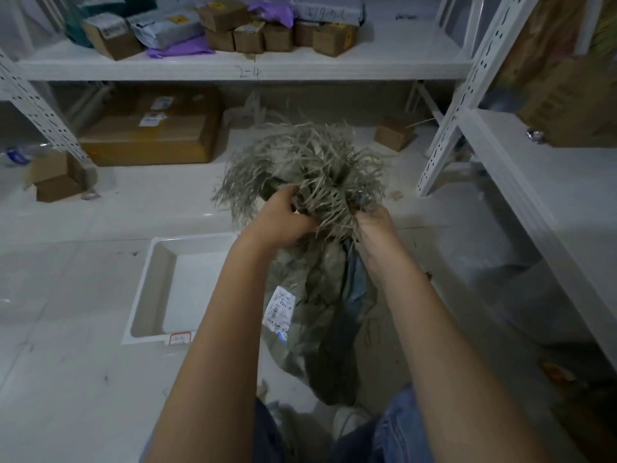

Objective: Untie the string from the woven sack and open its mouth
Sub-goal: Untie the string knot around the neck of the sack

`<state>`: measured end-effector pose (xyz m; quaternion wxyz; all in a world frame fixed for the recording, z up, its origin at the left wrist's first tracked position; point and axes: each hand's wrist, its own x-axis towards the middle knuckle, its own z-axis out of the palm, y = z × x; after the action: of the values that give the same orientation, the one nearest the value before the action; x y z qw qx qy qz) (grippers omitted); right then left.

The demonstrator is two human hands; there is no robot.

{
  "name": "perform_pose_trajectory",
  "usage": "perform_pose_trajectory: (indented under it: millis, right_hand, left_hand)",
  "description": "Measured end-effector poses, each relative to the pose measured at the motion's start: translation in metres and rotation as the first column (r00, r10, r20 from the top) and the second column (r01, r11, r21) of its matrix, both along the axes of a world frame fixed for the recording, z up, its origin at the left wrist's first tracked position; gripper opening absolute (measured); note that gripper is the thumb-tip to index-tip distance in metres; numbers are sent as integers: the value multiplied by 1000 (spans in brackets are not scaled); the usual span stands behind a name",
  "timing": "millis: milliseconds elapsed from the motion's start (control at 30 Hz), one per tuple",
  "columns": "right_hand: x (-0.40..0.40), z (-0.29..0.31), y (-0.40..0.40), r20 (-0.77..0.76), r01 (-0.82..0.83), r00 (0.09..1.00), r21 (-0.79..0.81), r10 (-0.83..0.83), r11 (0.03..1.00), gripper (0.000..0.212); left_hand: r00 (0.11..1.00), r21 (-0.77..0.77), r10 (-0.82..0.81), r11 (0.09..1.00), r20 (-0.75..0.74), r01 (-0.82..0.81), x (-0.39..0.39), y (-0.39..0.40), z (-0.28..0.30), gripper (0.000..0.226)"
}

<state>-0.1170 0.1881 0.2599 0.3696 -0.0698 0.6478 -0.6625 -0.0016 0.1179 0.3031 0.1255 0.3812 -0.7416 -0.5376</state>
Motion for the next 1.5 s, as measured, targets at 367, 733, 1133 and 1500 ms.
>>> perform_pose_trajectory:
  millis: [367, 733, 1133, 1500]
  right_hand:
    - [-5, 24, 10, -85, -120, 990, -116, 111, 986, 22]
    - [6, 51, 28, -658, -132, 712, 215, 243, 968, 18]
    - [10, 19, 17, -625, -250, 527, 534, 576, 807, 59]
    - [-7, 31, 30, -522, -428, 660, 329, 540, 841, 15]
  left_hand:
    - [988, 107, 7, 994, -156, 9, 8, -7, -12, 78]
    - [923, 158, 354, 930, -150, -331, 3, -8, -13, 69]
    - [977, 157, 185, 973, -105, -168, -14, 12, 2, 22]
    - [992, -127, 127, 984, -14, -127, 1, 3, 8, 47]
